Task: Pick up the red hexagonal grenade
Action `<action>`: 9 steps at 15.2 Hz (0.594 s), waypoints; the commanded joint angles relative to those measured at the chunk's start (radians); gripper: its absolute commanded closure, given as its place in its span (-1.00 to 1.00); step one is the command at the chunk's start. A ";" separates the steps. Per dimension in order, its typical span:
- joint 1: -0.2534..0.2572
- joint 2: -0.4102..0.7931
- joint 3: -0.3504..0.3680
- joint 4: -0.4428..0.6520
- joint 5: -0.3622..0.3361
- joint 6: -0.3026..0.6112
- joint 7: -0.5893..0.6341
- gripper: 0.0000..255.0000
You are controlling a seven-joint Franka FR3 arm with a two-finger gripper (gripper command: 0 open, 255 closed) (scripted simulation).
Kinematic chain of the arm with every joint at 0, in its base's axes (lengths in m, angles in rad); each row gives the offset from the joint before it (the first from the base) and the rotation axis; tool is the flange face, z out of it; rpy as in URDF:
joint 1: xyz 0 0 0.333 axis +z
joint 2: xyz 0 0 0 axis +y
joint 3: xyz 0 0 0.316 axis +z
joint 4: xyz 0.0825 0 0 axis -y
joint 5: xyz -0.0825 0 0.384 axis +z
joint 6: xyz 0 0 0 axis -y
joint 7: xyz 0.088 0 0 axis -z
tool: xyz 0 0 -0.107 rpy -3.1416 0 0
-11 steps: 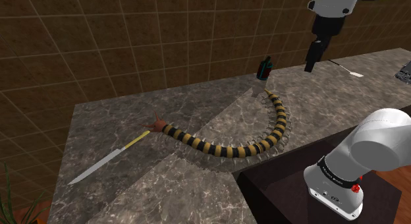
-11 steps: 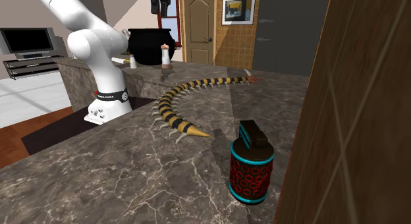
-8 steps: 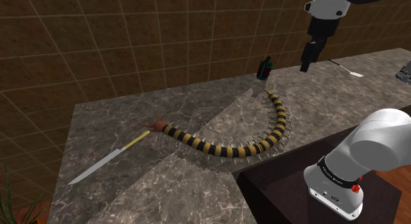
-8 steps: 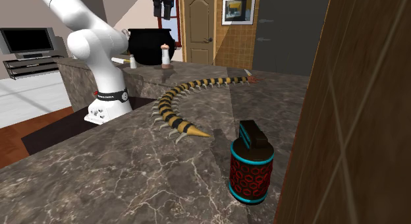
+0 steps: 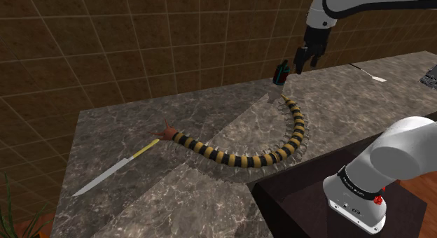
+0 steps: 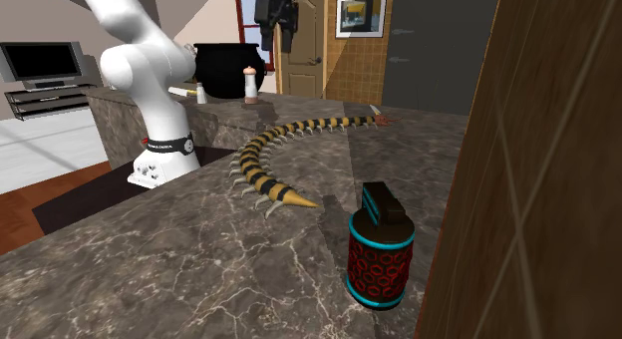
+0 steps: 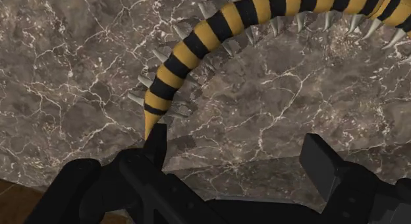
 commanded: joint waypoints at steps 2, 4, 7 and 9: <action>-0.026 0.093 -0.011 0.029 -0.005 0.083 0.052 -1.00; -0.042 0.155 -0.020 0.054 -0.008 0.132 0.084 -1.00; -0.065 0.249 -0.035 0.099 -0.011 0.198 0.131 -1.00; -0.080 0.311 -0.046 0.134 -0.011 0.238 0.161 -1.00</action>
